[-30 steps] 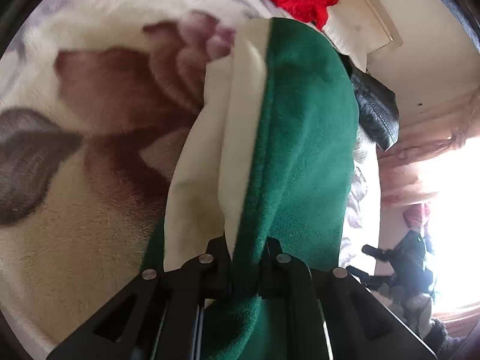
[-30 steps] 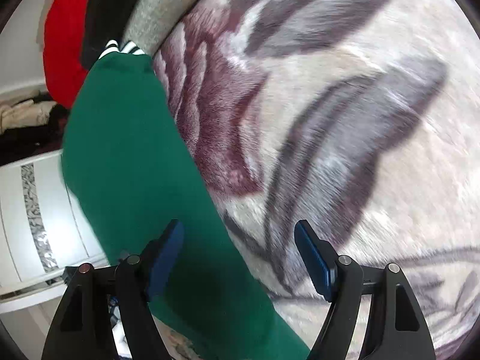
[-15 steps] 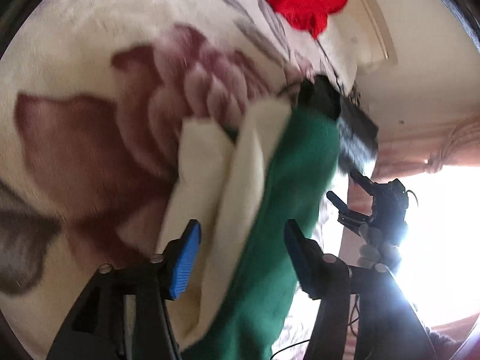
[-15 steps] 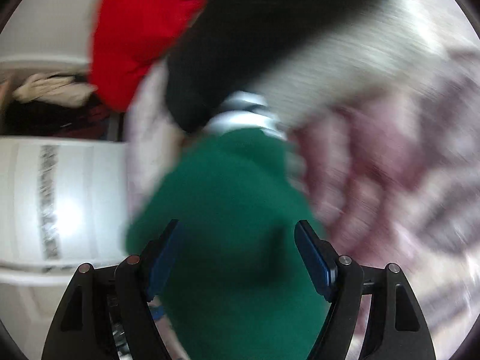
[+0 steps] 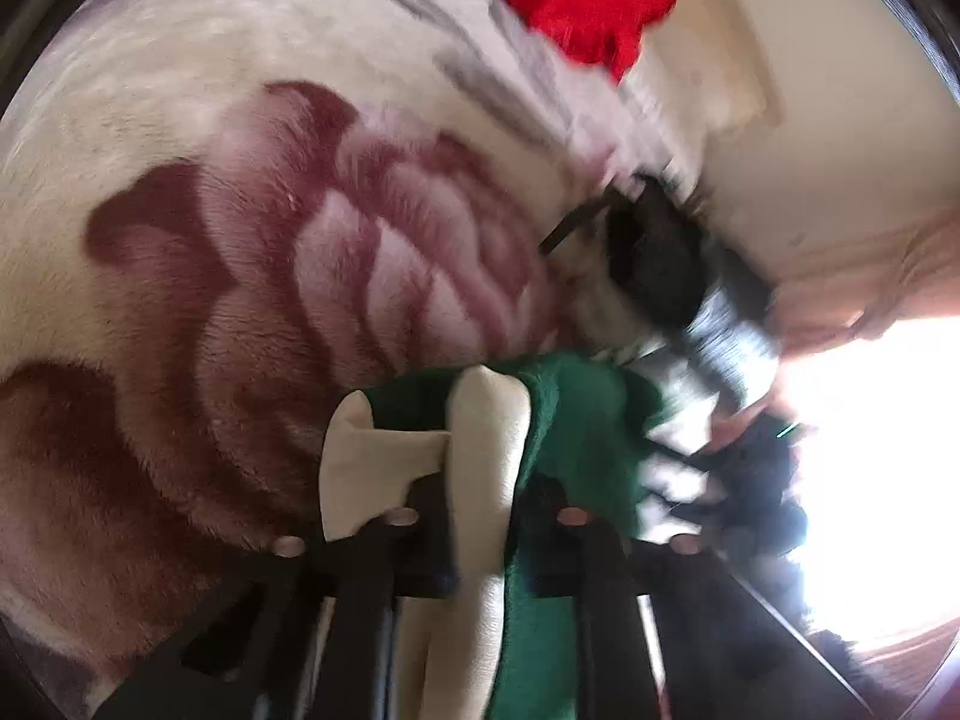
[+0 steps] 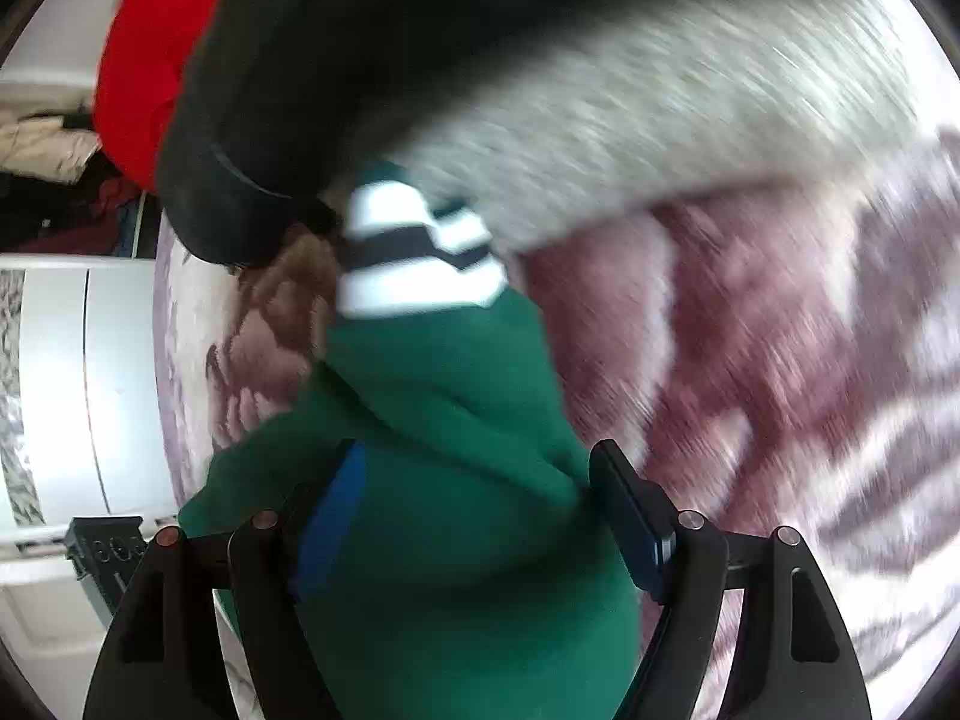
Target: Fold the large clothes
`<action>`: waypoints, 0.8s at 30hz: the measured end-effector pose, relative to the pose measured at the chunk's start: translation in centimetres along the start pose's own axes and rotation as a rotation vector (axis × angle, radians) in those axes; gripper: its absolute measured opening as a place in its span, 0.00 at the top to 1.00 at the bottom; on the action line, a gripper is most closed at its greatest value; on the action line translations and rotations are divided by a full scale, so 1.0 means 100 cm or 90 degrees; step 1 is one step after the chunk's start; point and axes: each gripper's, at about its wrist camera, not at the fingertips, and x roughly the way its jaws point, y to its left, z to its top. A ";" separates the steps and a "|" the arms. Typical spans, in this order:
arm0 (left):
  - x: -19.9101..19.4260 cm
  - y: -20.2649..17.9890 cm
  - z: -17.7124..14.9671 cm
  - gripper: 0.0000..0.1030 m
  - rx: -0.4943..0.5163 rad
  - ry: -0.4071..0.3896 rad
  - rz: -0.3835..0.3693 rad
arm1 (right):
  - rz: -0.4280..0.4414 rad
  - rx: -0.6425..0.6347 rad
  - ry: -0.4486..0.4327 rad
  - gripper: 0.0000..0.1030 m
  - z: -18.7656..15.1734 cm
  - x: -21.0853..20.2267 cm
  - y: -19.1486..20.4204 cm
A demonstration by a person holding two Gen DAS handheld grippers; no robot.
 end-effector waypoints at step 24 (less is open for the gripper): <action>-0.127 0.031 -0.142 0.21 -0.128 0.062 -0.044 | 0.028 0.073 0.185 0.19 -0.237 -0.071 -0.084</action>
